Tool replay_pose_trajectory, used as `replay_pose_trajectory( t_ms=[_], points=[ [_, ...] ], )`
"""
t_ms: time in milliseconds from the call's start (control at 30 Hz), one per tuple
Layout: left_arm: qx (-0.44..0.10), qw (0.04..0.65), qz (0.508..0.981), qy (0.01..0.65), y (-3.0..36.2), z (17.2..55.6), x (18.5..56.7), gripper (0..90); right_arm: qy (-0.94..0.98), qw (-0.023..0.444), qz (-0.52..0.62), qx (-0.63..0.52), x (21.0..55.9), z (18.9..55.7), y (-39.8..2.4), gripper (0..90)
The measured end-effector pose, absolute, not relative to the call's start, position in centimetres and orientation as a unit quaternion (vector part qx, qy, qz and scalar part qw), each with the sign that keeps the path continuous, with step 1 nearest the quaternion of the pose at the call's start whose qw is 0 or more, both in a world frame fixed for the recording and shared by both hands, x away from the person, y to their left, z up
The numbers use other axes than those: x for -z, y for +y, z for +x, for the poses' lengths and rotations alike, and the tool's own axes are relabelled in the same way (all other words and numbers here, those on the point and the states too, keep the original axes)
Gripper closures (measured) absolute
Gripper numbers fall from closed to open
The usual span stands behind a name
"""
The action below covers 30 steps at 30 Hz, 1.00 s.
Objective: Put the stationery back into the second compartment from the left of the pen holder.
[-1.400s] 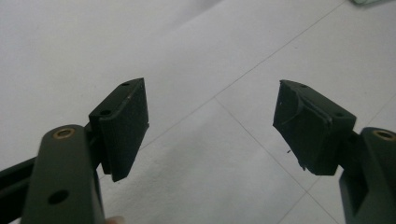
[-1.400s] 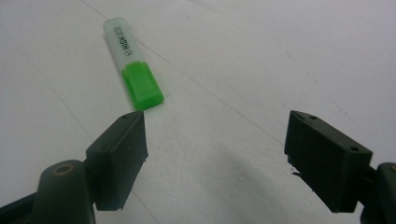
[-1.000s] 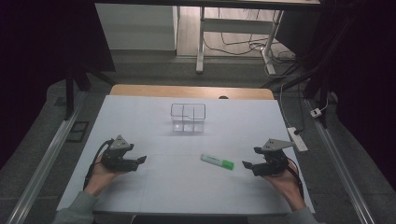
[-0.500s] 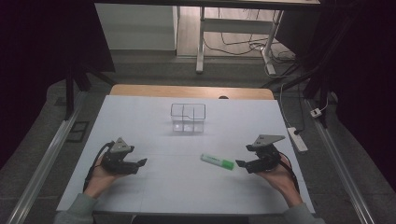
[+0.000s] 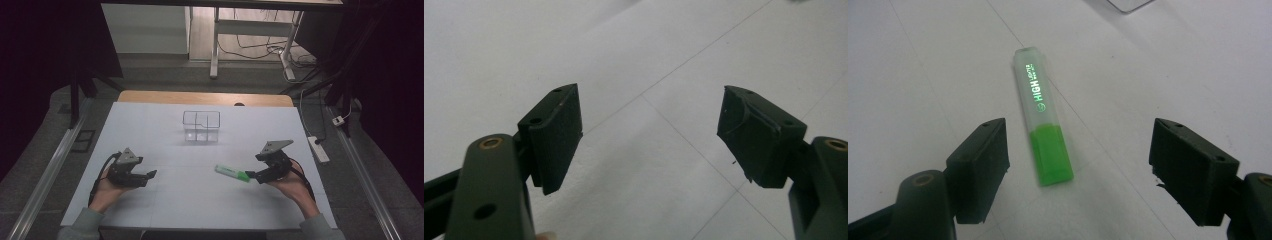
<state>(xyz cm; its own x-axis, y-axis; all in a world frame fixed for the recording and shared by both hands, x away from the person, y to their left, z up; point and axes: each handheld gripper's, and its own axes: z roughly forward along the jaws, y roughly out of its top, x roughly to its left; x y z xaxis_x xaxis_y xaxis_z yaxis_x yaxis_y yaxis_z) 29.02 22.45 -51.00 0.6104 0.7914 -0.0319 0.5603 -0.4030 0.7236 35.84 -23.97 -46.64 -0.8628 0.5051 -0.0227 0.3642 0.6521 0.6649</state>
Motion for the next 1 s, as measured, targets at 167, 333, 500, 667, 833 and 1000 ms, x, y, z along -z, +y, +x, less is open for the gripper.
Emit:
replay_pose_trajectory(
  t_ms=[167, 333, 500, 667, 833, 1000],
  points=[
    [-0.160, 0.360, 0.822, 0.411, 22.4, 29.0, 51.0, 25.9, 0.908, 0.094, 0.236, -0.332, 46.7, 36.2, -23.4, 23.7],
    [-0.160, 0.359, 0.823, 0.410, 22.4, 28.9, 51.0, 25.9, 0.914, 0.086, 0.231, -0.322, 46.8, 36.5, -22.7, 23.6],
    [-0.159, 0.360, 0.823, 0.410, 22.4, 28.9, 51.0, 25.8, 0.919, 0.078, 0.227, -0.313, 46.9, 36.7, -22.0, 23.5],
    [-0.159, 0.358, 0.825, 0.408, 22.4, 28.8, 51.0, 25.8, 0.926, 0.066, 0.223, -0.298, 47.3, 37.1, -21.2, 23.3],
    [-0.158, 0.359, 0.824, 0.409, 22.3, 28.8, 51.0, 25.8, 0.933, 0.054, 0.216, -0.284, 47.8, 37.4, -20.7, 23.2],
    [-0.158, 0.358, 0.825, 0.408, 22.3, 28.8, 51.0, 25.7, 0.942, 0.038, 0.209, -0.261, 48.5, 37.7, -19.6, 22.8]
  ],
)
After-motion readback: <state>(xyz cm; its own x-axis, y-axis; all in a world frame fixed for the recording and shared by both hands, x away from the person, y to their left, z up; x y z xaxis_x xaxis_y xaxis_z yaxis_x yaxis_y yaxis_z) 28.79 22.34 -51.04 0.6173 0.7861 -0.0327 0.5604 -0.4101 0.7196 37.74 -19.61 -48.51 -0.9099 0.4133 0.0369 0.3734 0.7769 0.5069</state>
